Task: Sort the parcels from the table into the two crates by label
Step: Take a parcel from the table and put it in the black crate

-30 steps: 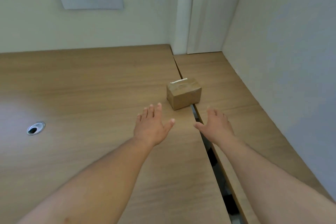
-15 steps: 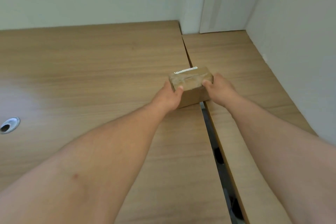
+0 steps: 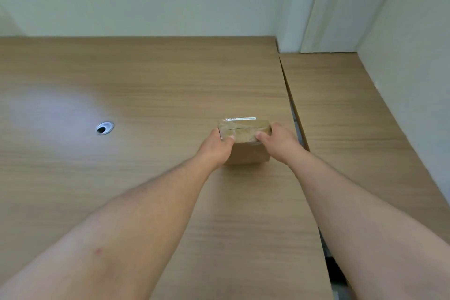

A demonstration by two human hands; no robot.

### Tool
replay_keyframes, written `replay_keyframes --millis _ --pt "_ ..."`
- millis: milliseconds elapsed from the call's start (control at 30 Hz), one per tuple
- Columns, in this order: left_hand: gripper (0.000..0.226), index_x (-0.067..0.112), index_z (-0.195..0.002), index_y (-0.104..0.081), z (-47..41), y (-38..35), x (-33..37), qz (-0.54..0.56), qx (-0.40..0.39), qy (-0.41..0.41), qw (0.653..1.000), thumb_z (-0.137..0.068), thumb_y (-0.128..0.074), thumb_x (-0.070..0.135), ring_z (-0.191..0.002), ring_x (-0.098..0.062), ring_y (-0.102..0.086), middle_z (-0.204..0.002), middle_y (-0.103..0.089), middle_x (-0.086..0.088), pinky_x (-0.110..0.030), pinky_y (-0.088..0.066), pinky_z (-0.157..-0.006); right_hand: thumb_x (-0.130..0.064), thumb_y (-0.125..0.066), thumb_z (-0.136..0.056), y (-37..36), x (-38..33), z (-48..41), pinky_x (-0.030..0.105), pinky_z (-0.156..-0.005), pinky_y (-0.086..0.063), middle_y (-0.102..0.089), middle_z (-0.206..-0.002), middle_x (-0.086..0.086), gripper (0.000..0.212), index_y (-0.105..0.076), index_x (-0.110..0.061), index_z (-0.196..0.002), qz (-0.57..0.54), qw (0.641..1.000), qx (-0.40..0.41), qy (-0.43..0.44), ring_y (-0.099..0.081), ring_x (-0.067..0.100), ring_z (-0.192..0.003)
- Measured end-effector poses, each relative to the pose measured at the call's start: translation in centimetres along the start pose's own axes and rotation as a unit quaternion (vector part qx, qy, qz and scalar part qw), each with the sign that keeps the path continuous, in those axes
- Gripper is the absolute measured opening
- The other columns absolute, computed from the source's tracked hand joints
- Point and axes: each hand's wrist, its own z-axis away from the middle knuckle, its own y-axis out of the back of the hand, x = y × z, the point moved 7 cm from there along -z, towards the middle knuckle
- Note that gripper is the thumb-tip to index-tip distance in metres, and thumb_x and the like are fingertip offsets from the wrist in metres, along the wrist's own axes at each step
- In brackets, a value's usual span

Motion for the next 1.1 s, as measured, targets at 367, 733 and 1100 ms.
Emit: replay_keyframes --millis 367,733,1100 --pt "0.04 0.02 -0.135 -0.048 13.6 10.6 -12.4 0.041 0.091 0.051 0.994 -0.097 -0.049 0.032 -0.115 -0.025 -0.054 -0.127 -0.059 -0.006 -0.033 -0.045 -0.096 -0.038 -0.049 -0.097 -11.8 -7.7 13.6 0.036 -0.09 -0.042 -0.055 -0.132 0.017 0.05 -0.036 -0.011 -0.137 0.046 0.995 -0.063 0.061 -0.053 0.036 -0.118" --pt "0.04 0.018 -0.137 -0.048 26.7 23.8 -26.8 0.09 0.195 0.105 0.971 -0.097 -0.049 0.026 -0.118 -0.024 -0.053 -0.131 -0.057 -0.005 -0.031 -0.043 -0.097 -0.038 -0.051 -0.095 -25.3 -19.7 26.9 0.035 -0.077 -0.043 -0.061 -0.12 0.014 0.046 -0.036 -0.014 -0.132 0.106 0.969 -0.134 0.178 -0.058 0.034 -0.107" --pt "0.043 0.021 -0.139 -0.046 39.6 35.9 -42.4 0.133 0.309 0.176 0.925 -0.098 -0.047 0.033 -0.119 -0.026 -0.053 -0.133 -0.056 -0.006 -0.031 -0.043 -0.096 -0.038 -0.05 -0.097 -40.0 -31.5 41.0 0.038 -0.084 -0.046 -0.057 -0.127 0.013 0.056 -0.026 -0.015 -0.143 0.153 0.917 -0.213 0.302 -0.056 0.031 -0.108"
